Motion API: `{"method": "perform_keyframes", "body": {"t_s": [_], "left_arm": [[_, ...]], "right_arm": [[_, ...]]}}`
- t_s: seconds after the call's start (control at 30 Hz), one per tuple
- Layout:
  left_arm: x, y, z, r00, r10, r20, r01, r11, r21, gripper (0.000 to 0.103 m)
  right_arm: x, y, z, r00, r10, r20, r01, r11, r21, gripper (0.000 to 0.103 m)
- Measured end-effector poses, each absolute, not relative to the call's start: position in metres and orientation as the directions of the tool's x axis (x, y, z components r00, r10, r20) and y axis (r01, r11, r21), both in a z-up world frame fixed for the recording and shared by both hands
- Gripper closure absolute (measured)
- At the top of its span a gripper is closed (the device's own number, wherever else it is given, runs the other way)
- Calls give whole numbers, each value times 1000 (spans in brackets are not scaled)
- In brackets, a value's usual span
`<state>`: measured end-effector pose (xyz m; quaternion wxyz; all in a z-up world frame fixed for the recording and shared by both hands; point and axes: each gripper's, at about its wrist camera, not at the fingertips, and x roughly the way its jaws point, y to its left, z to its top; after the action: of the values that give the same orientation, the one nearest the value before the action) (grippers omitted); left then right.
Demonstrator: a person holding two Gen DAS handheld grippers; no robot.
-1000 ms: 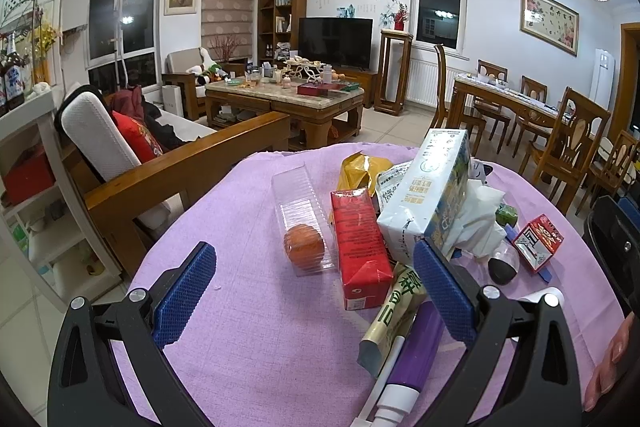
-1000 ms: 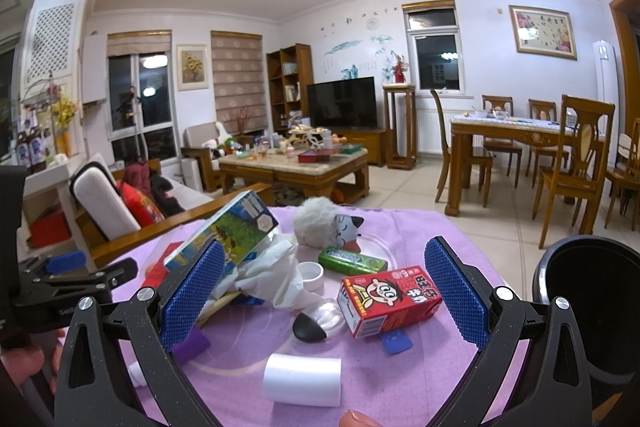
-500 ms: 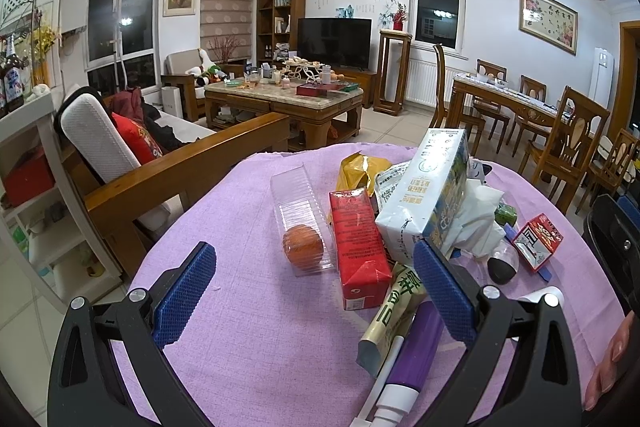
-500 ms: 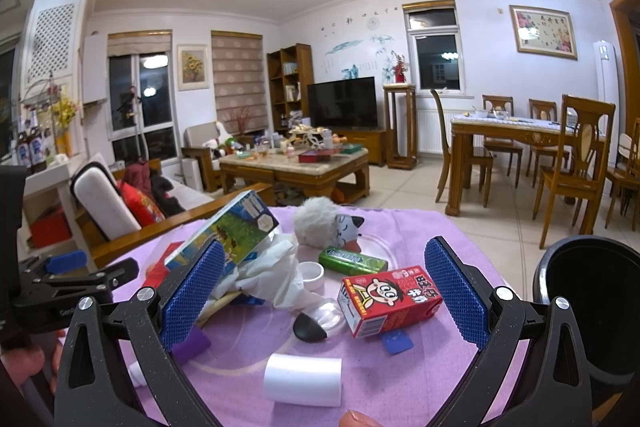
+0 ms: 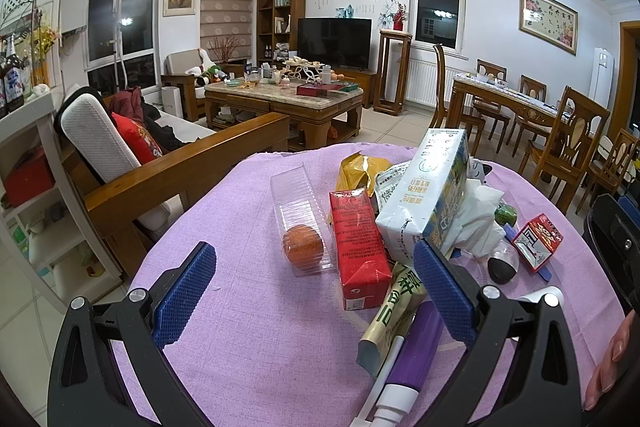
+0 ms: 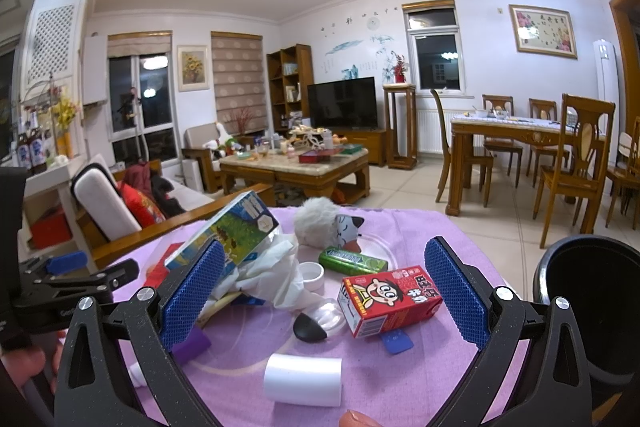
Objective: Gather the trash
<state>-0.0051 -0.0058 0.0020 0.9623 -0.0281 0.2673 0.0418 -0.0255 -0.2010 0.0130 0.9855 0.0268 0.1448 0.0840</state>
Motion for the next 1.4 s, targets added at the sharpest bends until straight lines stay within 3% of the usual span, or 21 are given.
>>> {"method": "perform_keyframes", "body": {"t_s": [0.33,0.5,0.63,0.93,1.0,1.07,1.13,1.4], "left_arm": [[-7,-5,2,859,53,-510,-87,995,-43,5],[-8,-3,6,861,-99,-499,38,991,-131,5],[9,-14,27,846,-169,-506,139,985,-97,5],[91,-66,19,690,-280,-667,357,934,-24,6],[102,-68,10,654,-315,-687,370,926,-72,18],[113,-64,1,603,-373,-705,380,912,-158,43],[117,-58,-7,575,-424,-700,384,895,-227,53],[113,-37,-6,583,-481,-655,368,875,-315,62]], "right_arm": [[-25,-201,13,943,175,-283,-159,984,80,4],[-24,-208,12,931,207,-300,-177,976,124,4],[-29,-220,16,935,183,-304,-156,982,110,4],[3,-280,2,860,212,-465,-129,970,205,4],[15,-281,-3,821,246,-515,-161,966,204,4],[29,-278,-10,779,284,-558,-203,958,204,4],[41,-270,-16,744,313,-590,-247,950,192,4],[112,-257,-46,575,349,-740,-268,935,232,4]]}}
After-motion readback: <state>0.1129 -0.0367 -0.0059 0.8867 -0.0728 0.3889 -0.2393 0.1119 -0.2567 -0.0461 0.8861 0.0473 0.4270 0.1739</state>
